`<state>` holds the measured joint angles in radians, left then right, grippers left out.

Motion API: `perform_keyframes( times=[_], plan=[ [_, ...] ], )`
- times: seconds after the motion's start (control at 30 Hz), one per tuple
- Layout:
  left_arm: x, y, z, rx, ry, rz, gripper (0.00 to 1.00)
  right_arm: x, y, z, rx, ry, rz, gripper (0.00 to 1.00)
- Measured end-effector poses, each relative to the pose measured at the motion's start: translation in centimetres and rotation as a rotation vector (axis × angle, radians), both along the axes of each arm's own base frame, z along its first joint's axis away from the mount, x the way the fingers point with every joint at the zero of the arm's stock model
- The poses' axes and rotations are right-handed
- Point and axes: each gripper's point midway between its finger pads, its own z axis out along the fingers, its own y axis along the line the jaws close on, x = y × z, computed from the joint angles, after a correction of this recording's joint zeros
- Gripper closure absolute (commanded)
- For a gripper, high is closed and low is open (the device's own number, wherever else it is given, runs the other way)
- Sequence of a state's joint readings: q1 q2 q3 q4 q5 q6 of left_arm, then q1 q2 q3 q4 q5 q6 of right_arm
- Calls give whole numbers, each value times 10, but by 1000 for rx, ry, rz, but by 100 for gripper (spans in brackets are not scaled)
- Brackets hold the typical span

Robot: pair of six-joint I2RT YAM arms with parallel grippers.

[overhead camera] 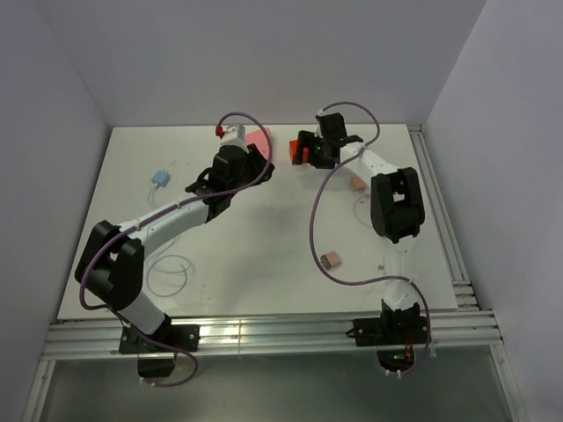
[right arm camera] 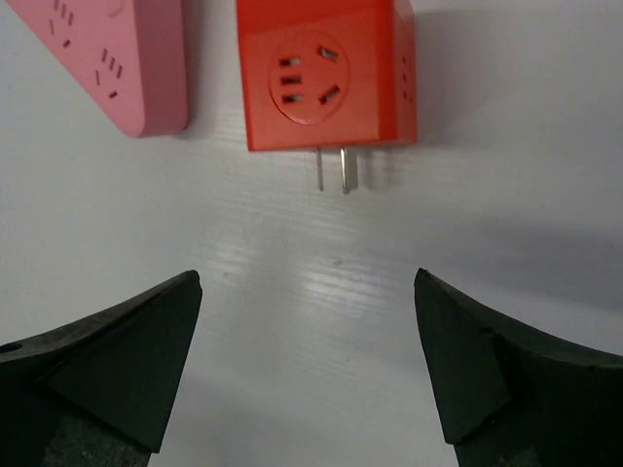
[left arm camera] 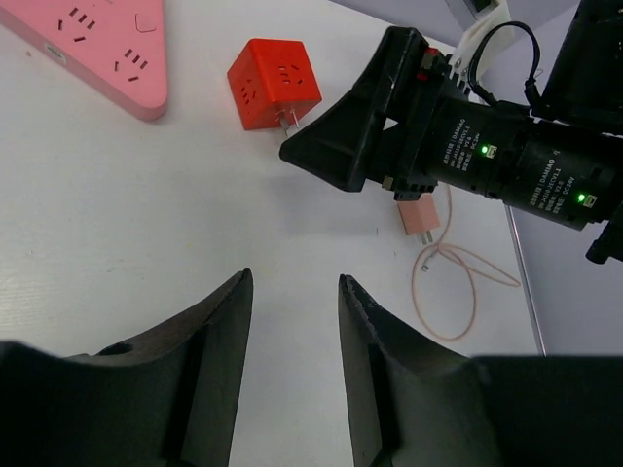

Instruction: Insert the plug

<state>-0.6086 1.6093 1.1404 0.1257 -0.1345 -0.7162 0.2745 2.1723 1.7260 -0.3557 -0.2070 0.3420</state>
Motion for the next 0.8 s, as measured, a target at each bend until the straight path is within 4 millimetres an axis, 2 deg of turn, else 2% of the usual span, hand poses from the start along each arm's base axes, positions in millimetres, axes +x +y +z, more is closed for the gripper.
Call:
perform_keyframes(
  times=[0.1,0.23,0.33,0.43,0.6,0.8],
  plan=[
    [-1,0,4,-5,-7,-3,54,10,7,11,-21,-46,26,0],
    [-2,-1,3,-7,-3,-12,54,42,17,32,-95,-152,58,0],
    [-3,-3,3,-13,-3,-23,54,57,21,38,-165,-202,72,0],
    [-5,-3,1,-23,-4,-34,53,68,23,36,-226,-223,83,0],
    [-16,-2,0,-40,-5,-59,53,74,22,15,-307,-202,99,0],
    [-23,-2,22,-83,-46,-78,53,77,17,-7,-349,-159,92,4]
  ],
)
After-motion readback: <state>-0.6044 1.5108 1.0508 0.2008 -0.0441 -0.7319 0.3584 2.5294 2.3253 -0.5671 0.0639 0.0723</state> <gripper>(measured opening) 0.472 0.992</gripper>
